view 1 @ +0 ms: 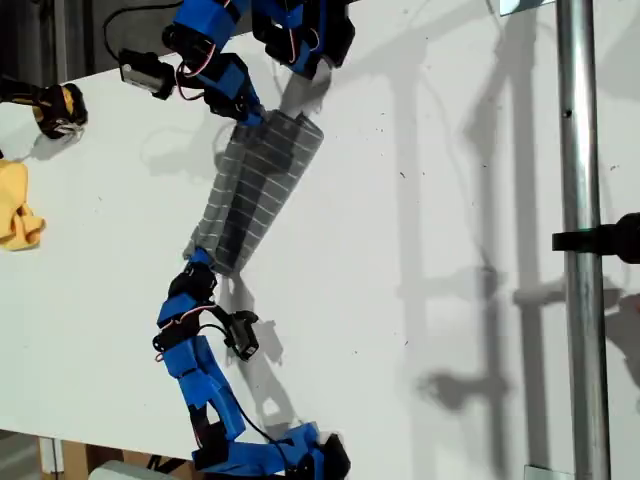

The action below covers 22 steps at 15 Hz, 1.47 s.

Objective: Grasp corners of a towel and fold twice.

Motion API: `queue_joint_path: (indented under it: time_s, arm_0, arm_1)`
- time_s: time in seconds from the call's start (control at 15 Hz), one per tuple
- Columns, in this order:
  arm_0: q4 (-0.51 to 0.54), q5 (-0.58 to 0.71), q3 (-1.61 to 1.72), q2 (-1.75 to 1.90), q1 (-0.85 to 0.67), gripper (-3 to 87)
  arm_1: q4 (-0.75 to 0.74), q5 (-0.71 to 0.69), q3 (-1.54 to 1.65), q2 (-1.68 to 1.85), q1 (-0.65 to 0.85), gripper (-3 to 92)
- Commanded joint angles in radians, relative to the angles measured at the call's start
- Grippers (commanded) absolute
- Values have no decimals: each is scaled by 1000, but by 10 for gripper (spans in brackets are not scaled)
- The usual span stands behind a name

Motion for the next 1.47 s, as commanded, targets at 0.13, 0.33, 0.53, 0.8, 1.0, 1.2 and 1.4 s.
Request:
queue_joint_path:
  time_s: [0.13, 0.33, 0.53, 0.8, 1.0, 1.2, 1.4]
  arm_0:
    - [192, -40, -61, 0, -25, -27]
    - [296, -67, -87, -38, -23, -27]
    - [311, -101, -127, -101, -38, -27]
    - [360, -156, -167, -160, -64, -26]
    - [383, -212, -167, -198, -95, -26]
    - [425, -259, -183, -222, -126, -26]
    - [445, -239, -184, -210, -130, 73]
  arm_1:
    - [-26, 170, 57, 5, -198, -2]
    - [-69, 291, 141, -14, -330, -2]
    - [-152, 377, 256, -11, -414, -2]
    - [-267, 433, 354, -21, -488, -2]
    - [-408, 433, 408, -98, -520, -2]
    - [-474, 423, 410, -144, -511, 5]
    - [-393, 420, 383, -49, -486, 206]
